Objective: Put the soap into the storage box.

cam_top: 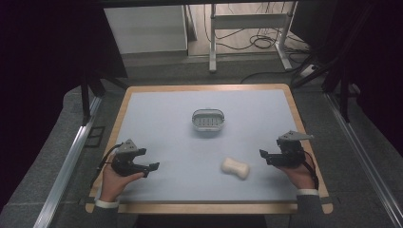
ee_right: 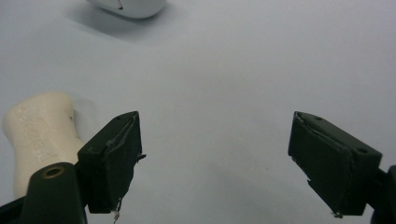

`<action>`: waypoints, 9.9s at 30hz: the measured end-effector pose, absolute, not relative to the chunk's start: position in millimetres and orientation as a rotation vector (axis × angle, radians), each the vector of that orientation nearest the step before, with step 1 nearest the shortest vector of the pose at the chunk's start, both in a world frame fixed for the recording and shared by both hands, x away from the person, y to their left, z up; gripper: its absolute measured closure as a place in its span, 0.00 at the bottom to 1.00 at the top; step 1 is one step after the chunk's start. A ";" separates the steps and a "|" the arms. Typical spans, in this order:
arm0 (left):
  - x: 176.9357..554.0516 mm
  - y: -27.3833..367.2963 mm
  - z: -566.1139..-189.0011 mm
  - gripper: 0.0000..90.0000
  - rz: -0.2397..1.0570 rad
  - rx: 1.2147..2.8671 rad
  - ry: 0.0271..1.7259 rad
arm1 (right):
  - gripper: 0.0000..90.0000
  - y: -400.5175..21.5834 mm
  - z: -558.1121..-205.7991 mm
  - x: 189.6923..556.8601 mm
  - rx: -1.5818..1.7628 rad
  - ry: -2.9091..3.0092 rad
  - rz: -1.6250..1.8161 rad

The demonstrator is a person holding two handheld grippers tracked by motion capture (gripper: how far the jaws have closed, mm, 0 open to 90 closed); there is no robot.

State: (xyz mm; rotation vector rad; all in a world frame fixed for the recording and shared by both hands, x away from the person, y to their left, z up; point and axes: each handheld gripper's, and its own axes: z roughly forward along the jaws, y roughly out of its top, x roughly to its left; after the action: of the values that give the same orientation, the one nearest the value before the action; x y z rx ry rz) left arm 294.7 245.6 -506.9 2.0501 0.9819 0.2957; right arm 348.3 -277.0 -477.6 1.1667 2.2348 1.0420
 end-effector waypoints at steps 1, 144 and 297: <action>294.6 246.0 -506.8 0.18 0.300 2.050 0.982 | 0.20 -276.1 -475.8 348.3 1.163 2.242 1.033; 293.7 250.1 -510.9 0.17 0.218 2.012 0.973 | 0.55 -128.8 -425.4 421.7 0.665 2.792 0.451; 287.2 254.1 -507.5 0.17 0.243 2.010 0.972 | 0.36 -218.7 -488.3 376.6 0.980 2.453 1.052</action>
State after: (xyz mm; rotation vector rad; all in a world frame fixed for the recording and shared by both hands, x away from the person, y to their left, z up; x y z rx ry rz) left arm 287.2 254.1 -507.5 2.0097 0.9716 0.2433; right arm 376.6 -218.7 -488.3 0.9802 2.4532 1.0517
